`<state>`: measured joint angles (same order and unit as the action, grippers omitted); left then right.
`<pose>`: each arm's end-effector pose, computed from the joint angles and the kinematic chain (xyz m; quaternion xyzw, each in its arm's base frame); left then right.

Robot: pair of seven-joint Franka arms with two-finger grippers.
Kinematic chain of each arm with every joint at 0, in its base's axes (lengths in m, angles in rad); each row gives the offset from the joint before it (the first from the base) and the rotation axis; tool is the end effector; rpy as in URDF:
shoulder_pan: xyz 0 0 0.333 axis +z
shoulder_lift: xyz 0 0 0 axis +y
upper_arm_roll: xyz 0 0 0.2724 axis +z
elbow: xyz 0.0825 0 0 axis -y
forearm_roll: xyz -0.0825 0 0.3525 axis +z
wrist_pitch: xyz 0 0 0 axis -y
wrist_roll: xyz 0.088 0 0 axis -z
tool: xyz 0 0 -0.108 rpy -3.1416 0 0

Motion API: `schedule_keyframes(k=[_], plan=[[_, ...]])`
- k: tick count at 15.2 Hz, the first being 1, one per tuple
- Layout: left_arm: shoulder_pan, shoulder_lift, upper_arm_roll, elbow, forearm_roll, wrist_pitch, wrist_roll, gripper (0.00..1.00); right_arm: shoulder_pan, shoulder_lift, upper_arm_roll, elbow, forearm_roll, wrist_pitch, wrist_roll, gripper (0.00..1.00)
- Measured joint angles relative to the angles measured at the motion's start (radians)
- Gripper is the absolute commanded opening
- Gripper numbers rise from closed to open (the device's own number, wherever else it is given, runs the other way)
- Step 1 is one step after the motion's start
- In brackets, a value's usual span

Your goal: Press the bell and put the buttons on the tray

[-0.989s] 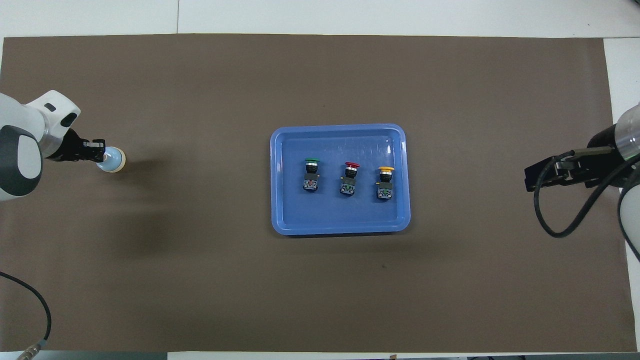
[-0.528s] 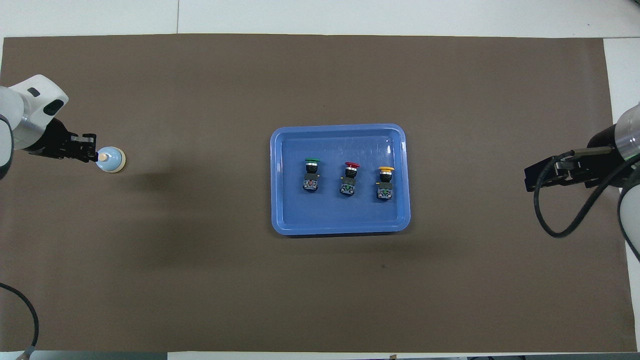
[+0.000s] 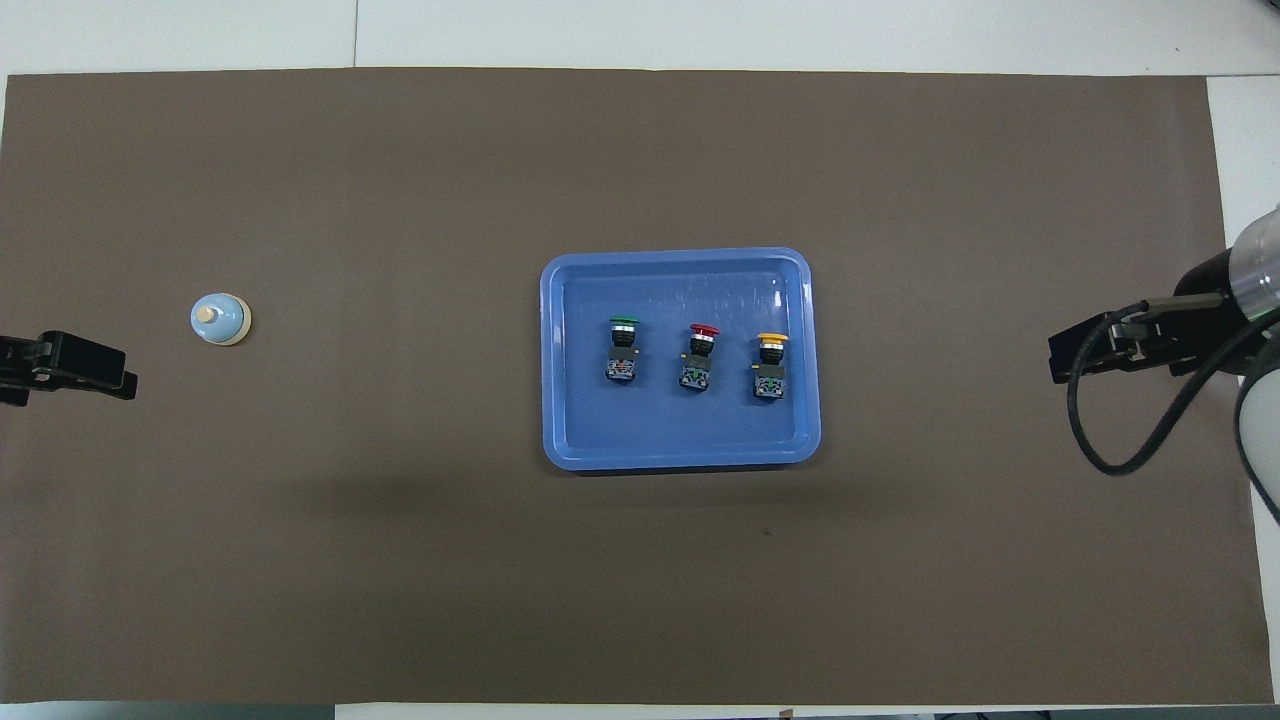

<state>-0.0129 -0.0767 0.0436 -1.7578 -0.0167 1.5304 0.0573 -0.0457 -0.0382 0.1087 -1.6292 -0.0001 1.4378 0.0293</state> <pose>0.4914 0.0138 0.5341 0.9970 -0.0132 -0.0748 0.0133 0.4956 0.0322 0.5634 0.9969 0.0166 -0.0765 0.0056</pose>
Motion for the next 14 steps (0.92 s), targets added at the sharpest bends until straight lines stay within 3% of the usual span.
schedule_keyframes(k=[14], plan=[[-0.008, 0.064, -0.002, 0.062, 0.0, 0.016, 0.0, 1.0, 0.0, 0.0, 0.0, 0.0, 0.0, 0.0, 0.0, 1.0]])
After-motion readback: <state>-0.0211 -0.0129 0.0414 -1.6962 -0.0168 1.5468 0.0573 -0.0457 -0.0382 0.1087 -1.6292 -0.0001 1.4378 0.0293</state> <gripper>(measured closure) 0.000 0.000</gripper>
